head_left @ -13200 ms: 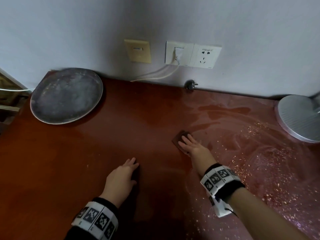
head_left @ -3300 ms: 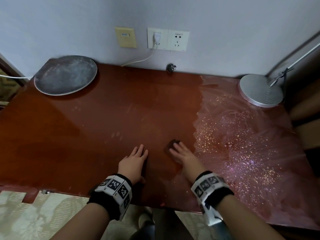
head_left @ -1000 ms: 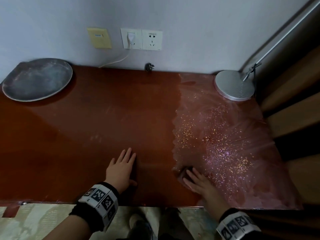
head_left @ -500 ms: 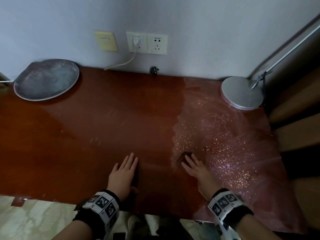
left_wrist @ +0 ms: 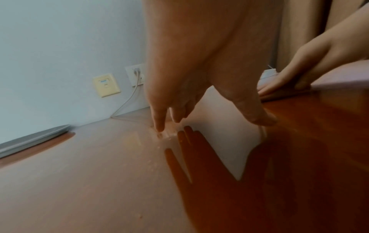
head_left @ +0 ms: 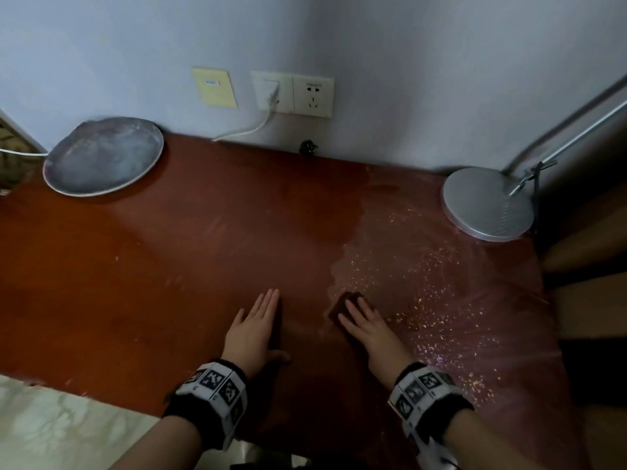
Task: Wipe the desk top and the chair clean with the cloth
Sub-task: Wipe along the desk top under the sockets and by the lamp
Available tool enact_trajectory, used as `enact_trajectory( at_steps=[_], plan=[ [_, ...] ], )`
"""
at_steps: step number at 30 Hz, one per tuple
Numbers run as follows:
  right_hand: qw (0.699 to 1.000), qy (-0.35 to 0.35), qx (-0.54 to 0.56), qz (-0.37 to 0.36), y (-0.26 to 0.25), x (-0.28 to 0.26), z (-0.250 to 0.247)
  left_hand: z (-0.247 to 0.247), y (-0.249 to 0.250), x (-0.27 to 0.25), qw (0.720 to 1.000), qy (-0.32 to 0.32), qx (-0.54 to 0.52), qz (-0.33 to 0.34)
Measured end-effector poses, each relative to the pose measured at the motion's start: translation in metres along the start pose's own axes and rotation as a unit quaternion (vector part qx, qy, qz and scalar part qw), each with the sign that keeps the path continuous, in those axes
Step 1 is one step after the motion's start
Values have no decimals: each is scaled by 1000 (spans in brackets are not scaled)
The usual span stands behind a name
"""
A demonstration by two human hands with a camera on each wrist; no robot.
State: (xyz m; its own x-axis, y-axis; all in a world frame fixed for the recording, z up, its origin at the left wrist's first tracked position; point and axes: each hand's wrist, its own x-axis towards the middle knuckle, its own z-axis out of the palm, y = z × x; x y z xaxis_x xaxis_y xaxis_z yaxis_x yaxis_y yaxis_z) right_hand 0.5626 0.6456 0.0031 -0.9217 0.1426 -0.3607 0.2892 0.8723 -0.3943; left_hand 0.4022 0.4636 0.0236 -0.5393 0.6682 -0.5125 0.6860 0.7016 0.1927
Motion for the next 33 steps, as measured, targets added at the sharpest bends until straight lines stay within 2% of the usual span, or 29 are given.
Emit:
enact_trajectory(
  at_steps=[4,6,8,11,13,14,17,19,21,25,28,29,31,33],
  plan=[
    [988,-44,1,-148,-29,-14,20,2,4,2,1000,-13,4,-13],
    [982,-70,-13,-175,-21,-10,15,0,5,5,1000,-15,8,-15],
    [988,-59,-18,-143,-1,4,-2,-5,4,8,1000,-12,4,-18],
    [1000,-18,-16,-3,22,28,-33,-17,-1,17,1000,-1,3,-21],
    [999,2,5,44,19,34,-35,-26,-4,27,1000,9,5,-21],
    [999,3,5,33,12,32,-29,-31,-5,32,1000,11,6,-19],
    [993,-36,4,-110,-7,19,1,-44,-1,50,1000,14,13,1],
    [985,-66,-3,-158,-8,18,1,-52,6,62,999,10,28,31],
    [988,-72,-20,-133,7,27,-16,-58,13,74,997,-2,42,58],
    [999,4,-3,33,41,56,-56,-63,25,92,996,-17,39,80],
    [997,16,-16,76,38,66,-58,-64,27,100,995,-16,40,88],
    [998,6,-22,58,33,65,-54,-65,27,102,995,-16,41,92],
    [997,16,-50,-60,25,64,-41,-68,27,108,994,-17,47,101],
    [986,-5,-80,-143,26,62,-33,-74,27,114,992,-20,61,113]
  ],
)
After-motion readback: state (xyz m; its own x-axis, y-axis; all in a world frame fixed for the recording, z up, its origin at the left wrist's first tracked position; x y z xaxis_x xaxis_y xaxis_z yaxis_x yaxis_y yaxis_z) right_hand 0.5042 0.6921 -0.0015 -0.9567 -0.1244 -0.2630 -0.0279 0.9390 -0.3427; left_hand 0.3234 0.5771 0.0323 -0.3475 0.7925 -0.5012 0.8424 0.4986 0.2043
